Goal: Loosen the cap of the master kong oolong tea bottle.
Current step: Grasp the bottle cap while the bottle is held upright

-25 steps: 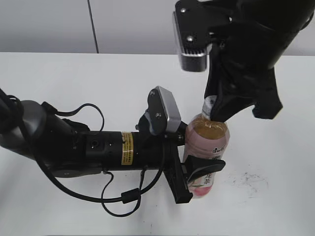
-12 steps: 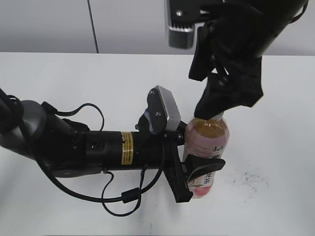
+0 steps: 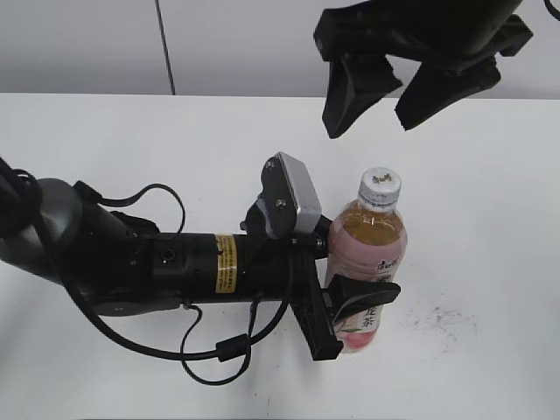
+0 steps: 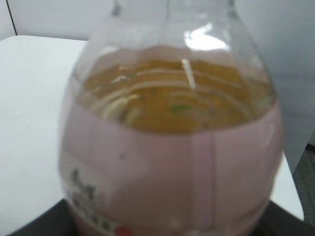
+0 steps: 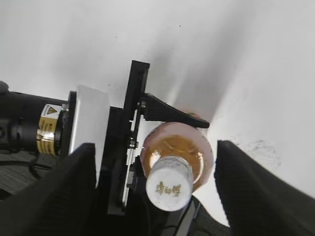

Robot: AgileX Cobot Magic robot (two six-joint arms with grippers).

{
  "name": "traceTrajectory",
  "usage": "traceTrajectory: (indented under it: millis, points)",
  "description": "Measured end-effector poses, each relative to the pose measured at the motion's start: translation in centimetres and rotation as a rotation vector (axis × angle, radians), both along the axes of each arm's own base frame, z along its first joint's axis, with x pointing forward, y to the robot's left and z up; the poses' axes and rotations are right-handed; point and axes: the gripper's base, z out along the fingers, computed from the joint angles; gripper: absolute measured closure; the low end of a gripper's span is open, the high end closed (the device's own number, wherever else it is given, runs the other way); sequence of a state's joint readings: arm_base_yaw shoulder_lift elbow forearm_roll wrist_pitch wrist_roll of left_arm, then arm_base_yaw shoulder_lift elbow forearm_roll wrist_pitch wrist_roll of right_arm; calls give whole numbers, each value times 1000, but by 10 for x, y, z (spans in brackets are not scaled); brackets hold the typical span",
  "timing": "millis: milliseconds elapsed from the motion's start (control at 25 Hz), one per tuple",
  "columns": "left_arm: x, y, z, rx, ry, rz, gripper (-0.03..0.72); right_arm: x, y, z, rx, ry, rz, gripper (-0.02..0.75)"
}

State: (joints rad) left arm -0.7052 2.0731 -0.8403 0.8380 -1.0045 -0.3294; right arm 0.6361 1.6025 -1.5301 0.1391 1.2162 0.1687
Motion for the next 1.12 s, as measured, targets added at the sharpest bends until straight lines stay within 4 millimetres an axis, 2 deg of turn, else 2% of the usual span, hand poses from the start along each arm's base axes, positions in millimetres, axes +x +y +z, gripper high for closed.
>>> traceTrajectory:
  millis: [160,400,680,840,1000,1120]
  points:
    - [0,0,0,0,0,0,305,0,1,-2,18,32,-59,214]
    - [0,0,0,0,0,0,305,-4,-1,-26,-28,110,-70,255]
    - [0,0,0,0,0,0,305,-5,-1,-29,-34,119,-71,267]
    - [0,0,0,0,0,0,305,-5,-1,-29,-31,122,-72,349]
    - [0,0,0,0,0,0,305,-5,-2,-30,-41,120,-68,477]
    - [0,0,0,0,0,0,305,-5,-2,-30,-42,115,-55,486]
